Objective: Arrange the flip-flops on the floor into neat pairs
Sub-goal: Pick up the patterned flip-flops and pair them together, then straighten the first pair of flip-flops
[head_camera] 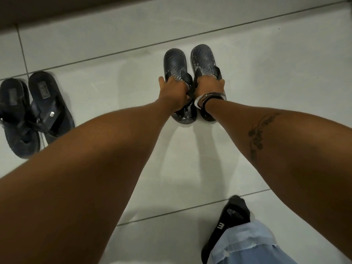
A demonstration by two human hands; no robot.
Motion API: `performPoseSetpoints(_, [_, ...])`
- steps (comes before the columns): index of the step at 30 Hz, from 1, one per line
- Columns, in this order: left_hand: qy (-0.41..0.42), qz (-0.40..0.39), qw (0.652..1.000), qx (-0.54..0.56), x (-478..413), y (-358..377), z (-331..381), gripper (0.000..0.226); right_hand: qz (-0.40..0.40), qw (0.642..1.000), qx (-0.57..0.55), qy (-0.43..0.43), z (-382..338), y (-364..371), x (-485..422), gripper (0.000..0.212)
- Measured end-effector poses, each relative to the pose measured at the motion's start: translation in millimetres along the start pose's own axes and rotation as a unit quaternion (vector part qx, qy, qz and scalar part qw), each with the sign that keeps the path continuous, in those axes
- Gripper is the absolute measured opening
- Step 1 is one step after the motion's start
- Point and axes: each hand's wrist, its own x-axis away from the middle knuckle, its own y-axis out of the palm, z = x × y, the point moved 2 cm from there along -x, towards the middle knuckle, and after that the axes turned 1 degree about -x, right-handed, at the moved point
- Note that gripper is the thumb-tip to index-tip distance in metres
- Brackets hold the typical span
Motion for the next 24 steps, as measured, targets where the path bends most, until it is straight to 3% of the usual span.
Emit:
performPoseSetpoints(4, [-0.02, 0.016, 0.997, 0.069, 16, -5, 0, 0.023, 0.016, 0.999, 0.027, -0.044, -1, -2, 3, 0.025])
performPoseSetpoints(8, [-0.067, 0.106, 0.981, 0.146, 43, -20, -4, 0.028, 0.057, 0.995, 0.043, -0.074, -4, -8, 19, 0.02])
performPoseSetpoints(13, [-0.135, 0.172, 0.97, 0.109, 104, -33, -68, 0.028, 0.072, 0.983, 0.066, -0.154, -28, 5, 58, 0.028])
performPoseSetpoints(16, [-0.243, 0.19, 0.949, 0.067, 143, -45, -154, 0.028, 0.029, 0.976, 0.069, -0.205, -81, 25, 77, 0.039])
performPoseSetpoints(20, [-0.427, 0.162, 0.888, 0.045, 187, -63, -261, 0.039, -0.09, 0.969, 0.092, -0.21, -159, 65, 90, 0.069])
performPoseSetpoints(24, [-0.48, 0.106, 0.868, 0.061, 205, -66, -343, 0.045, -0.151, 0.971, 0.092, -0.158, -226, 104, 86, 0.084])
